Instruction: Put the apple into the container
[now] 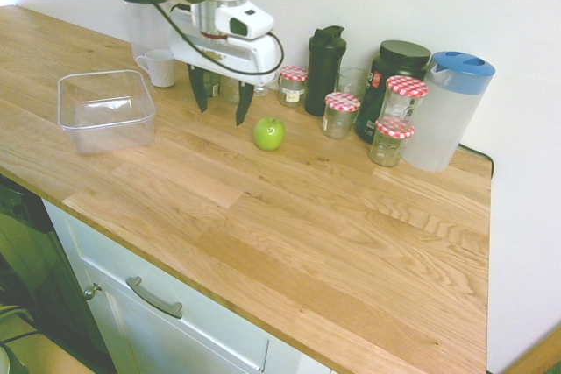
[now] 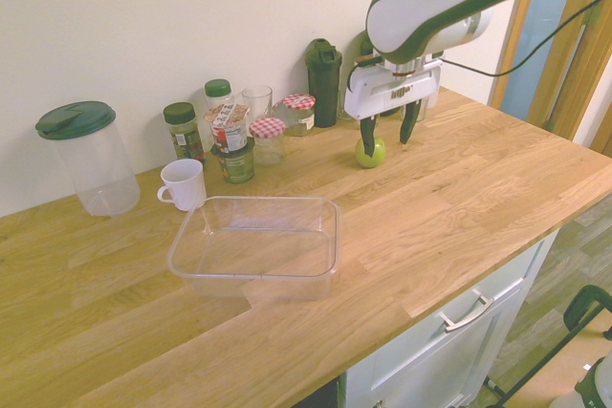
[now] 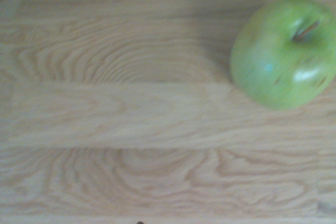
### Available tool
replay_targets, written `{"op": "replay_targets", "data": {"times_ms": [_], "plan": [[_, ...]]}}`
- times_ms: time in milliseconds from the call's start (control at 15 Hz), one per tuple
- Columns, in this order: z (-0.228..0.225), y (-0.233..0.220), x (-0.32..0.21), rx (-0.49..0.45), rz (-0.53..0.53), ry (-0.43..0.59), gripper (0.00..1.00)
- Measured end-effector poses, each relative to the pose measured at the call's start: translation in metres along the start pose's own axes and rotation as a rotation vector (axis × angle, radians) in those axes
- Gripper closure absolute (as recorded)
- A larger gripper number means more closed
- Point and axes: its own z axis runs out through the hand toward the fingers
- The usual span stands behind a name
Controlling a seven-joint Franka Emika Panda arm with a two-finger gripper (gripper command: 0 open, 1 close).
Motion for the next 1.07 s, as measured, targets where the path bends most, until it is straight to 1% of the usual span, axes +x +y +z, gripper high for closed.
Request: {"op": "replay_targets", "data": {"times_ms": [133,267,467,533,733,1067], "plan": [[0.015,-0.017,0.034,-0.049,-0.021,-0.015,0.0],[0.036,-0.033,0.059,-0.062,-0.037,-0.016,0.0],[0.059,-0.043,0.079,-0.081,-0.052,-0.021,0.0],[0.065,-0.045,0.084,-0.085,-0.058,-0.014,1.0],[0.082,-0.051,0.088,-0.095,-0.074,-0.017,1.0],[0.084,-0.054,0.086,-0.096,-0.081,-0.018,1.0]]}}
